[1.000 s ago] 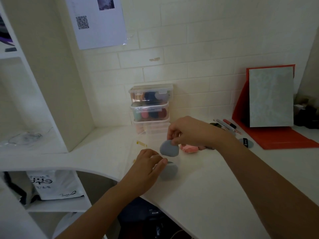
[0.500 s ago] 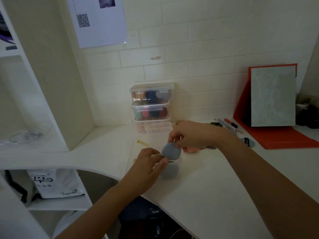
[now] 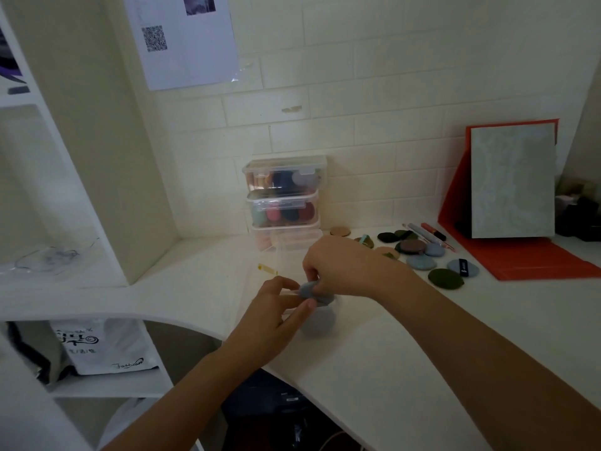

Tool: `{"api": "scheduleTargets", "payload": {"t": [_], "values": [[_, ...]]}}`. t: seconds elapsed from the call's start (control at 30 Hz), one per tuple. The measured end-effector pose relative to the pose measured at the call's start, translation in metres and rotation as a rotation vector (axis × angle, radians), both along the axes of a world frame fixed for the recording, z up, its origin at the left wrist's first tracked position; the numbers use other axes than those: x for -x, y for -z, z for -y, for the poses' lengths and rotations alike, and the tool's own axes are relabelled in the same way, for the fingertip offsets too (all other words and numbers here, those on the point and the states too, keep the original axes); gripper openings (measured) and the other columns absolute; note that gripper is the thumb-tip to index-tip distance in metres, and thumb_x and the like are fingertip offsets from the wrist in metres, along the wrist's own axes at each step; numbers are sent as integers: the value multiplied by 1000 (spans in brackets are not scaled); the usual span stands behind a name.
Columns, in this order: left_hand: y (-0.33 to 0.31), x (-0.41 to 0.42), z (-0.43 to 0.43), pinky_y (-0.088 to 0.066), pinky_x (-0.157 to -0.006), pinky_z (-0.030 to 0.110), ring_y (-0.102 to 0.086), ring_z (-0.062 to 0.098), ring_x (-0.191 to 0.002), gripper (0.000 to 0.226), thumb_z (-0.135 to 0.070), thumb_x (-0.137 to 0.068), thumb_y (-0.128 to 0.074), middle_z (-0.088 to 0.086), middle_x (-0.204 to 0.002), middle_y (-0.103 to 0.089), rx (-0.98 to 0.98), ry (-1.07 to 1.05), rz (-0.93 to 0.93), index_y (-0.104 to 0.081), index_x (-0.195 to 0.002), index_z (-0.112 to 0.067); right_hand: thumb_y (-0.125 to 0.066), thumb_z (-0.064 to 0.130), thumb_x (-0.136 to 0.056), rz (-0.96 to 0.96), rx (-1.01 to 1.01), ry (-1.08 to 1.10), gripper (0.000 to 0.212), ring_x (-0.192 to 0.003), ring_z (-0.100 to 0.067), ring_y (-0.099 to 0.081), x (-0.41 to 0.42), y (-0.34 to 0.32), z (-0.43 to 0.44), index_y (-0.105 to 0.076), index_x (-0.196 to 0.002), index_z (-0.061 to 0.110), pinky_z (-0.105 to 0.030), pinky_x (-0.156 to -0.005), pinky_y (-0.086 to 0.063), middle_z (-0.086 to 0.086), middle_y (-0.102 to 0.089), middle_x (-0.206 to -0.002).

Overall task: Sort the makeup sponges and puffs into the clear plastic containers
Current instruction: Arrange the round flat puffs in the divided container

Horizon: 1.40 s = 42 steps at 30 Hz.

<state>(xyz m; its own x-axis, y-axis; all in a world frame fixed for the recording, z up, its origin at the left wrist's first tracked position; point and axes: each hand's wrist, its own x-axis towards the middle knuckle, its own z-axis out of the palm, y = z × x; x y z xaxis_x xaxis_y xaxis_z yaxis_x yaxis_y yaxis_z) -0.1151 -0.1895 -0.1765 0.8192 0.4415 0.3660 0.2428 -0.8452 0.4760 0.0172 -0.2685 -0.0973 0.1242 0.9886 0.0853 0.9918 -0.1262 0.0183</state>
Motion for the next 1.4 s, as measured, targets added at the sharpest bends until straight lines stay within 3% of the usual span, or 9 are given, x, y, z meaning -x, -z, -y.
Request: {"api": "scheduleTargets", "payload": {"t": [0.1,0.3,0.5,0.63,0.73,1.07,1.2,1.3,1.4], "values": [[-2,0,0,-33,-75,-2,-44,-7,-100,37,-41,-91,-48,-13,-121,-48,65,-20,25,-66,-115,-19,-57,35,-90,108,-5,-21,35,-58,-10,-42,8,1,0,-42,-62,19,-24,-64,-38,6,-39,-62],[-3,2,3,-25,-85,-5,-41,-9,-113,11,-36,-86,-61,-20,-112,-54,107,-37,104,-65,-95,-31,-59,31,-90,153,33,-11,41,-53,-6,-33,9,1,2,-35,-59,19,-22,-57,-38,5,-36,-61],[4,-3,7,-24,-85,-3,-40,-6,-112,26,-44,-80,-64,-15,-124,-47,43,-114,111,-63,-93,-22,-58,36,-90,64,52,16,36,-54,-8,-44,4,1,2,-46,-61,18,-21,-57,-43,3,-47,-60],[4,-5,7,-27,-92,13,-42,-4,-110,29,-47,-79,-64,-12,-132,-46,54,-131,96,-67,-92,-21,-59,36,-90,8,71,24,24,-67,-12,-58,0,2,-1,-64,-89,12,-22,-65,-48,-2,-64,-81],[1,-4,7,-30,-88,12,-43,-2,-108,24,-45,-79,-65,-12,-130,-48,91,-123,100,-69,-90,-24,-63,33,-88,-105,72,25,22,-67,-11,-58,-4,1,-1,-64,-98,13,-15,-55,-43,-4,-66,-93],[-2,0,7,-28,-79,1,-44,-2,-108,16,-44,-77,-67,-15,-124,-47,131,-103,92,-69,-86,-31,-67,33,-84,-20,0,35,14,-72,-11,-58,-1,-2,0,-65,-80,19,-24,-72,-51,4,-61,-77],[-1,0,7,-30,-80,3,-45,-3,-108,14,-43,-77,-68,-17,-120,-47,140,-89,102,-68,-86,-33,-66,29,-85,63,16,29,15,-73,-13,-54,4,2,0,-65,-92,16,-25,-70,-48,4,-51,-70],[0,0,5,-32,-82,6,-46,-3,-106,20,-41,-79,-68,-18,-115,-49,113,-56,101,-63,-95,-31,-64,26,-87,121,3,35,12,-71,-12,-47,7,4,0,-59,-93,17,-25,-68,-42,5,-39,-65],[2,-1,6,-31,-83,1,-43,-8,-104,33,-42,-82,-64,-29,-109,-45,98,-47,73,-52,-111,-34,-69,31,-82,73,-9,65,20,-71,-14,-56,2,1,3,-66,-91,13,-25,-67,-47,4,-52,-69]]}}
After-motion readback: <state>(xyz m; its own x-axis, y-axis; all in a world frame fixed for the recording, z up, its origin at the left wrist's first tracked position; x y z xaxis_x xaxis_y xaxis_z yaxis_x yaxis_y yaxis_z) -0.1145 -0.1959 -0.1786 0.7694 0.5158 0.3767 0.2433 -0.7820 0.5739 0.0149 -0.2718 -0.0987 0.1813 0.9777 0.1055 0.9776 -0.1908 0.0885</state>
